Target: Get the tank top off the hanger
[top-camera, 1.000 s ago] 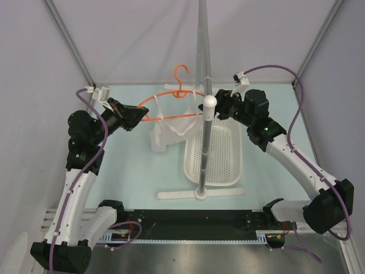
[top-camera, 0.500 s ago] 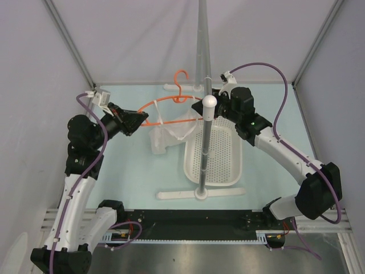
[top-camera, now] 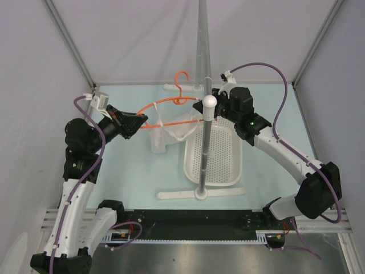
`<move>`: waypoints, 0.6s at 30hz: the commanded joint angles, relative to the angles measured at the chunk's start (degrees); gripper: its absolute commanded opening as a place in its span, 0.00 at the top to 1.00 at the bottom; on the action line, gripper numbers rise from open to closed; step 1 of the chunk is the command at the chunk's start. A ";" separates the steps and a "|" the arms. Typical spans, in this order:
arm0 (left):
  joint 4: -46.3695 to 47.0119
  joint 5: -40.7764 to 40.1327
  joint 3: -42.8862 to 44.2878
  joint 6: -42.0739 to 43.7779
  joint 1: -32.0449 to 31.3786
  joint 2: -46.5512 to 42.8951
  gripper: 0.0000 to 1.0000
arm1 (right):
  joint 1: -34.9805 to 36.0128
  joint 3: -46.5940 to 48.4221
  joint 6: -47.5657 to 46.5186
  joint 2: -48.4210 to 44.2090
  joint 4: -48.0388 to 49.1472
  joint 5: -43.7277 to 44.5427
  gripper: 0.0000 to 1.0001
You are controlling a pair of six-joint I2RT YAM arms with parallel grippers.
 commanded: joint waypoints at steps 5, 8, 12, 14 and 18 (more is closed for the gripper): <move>-2.19 -4.57 1.17 3.08 -0.26 -1.65 1.00 | -3.09 2.93 10.12 -3.74 -7.57 9.91 1.00; -1.32 -4.92 2.22 2.20 -0.26 -1.82 1.00 | -6.34 -1.89 12.07 -7.60 -8.37 10.01 1.00; -1.14 -4.13 4.42 0.44 -0.17 -1.12 1.00 | -8.45 -7.69 12.33 -11.48 -8.02 9.65 1.00; -0.61 -3.79 5.65 -0.09 -0.26 -1.21 1.00 | -9.07 -8.58 11.99 -12.10 -8.02 9.30 1.00; -3.85 -3.43 9.78 2.44 -0.17 -0.95 1.00 | -9.77 -8.94 10.41 -12.46 -9.16 9.03 1.00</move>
